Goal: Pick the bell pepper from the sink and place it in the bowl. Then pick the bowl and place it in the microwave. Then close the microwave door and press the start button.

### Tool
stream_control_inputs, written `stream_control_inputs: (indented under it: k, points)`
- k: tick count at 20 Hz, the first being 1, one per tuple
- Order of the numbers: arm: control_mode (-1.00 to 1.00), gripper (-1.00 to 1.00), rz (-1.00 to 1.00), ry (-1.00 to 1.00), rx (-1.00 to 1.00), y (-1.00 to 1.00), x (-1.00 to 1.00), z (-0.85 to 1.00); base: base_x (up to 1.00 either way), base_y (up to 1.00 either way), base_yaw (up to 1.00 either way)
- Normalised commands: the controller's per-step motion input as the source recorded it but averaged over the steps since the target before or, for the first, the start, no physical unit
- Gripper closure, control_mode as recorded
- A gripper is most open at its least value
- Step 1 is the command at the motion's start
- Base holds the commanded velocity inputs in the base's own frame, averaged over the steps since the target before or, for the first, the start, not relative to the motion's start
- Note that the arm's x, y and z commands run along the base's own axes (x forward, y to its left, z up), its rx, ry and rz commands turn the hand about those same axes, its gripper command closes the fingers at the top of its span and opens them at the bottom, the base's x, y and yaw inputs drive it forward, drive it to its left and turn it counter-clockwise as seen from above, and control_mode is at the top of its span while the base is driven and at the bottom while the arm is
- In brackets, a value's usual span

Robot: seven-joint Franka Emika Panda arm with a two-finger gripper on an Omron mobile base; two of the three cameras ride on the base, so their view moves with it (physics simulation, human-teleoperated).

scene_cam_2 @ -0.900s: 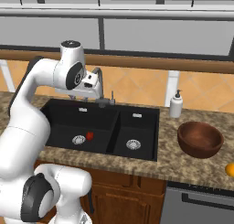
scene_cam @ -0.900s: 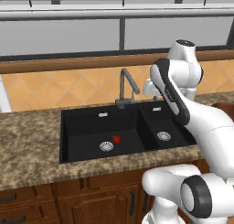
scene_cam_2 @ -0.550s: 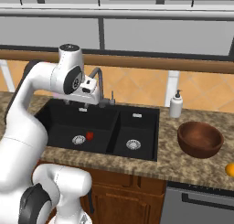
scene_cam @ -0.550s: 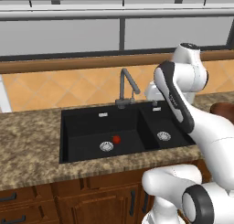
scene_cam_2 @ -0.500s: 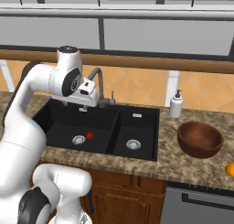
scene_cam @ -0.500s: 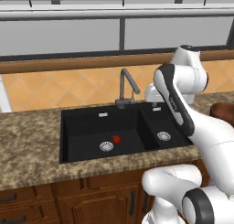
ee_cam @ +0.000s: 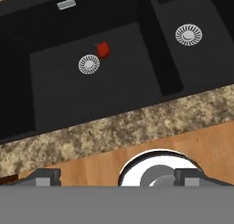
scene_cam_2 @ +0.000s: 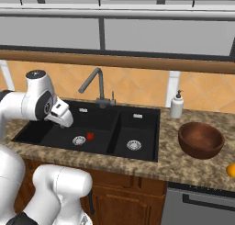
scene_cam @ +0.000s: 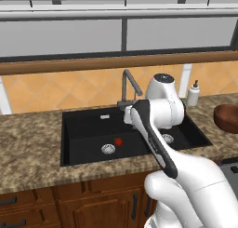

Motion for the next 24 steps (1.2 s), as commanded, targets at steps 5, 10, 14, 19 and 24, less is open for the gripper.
stream_control_inputs:
  k: [5, 10, 14, 19, 24]
  points:
    - [-1.00, -1.00, -0.15, 0.00, 0.00, 0.01, 0.49, -0.39, 0.00, 0.00, 0.00]
    - [-1.00, -1.00, -0.01, 0.00, 0.00, -0.06, 0.43, -0.27, 0.00, 0.00, 0.00]
    - [-1.00, -1.00, 0.00, 0.00, -0.03, 0.00, 0.20, -0.38, 0.00, 0.00, 0.00]
    - [-1.00, -1.00, 0.00, -0.02, -0.06, 0.00, 0.06, -0.55, 0.00, 0.00, 0.00]
    - [-1.00, -1.00, 0.00, -0.01, 0.00, -0.01, 0.27, -0.27, 0.00, 0.00, 0.00]
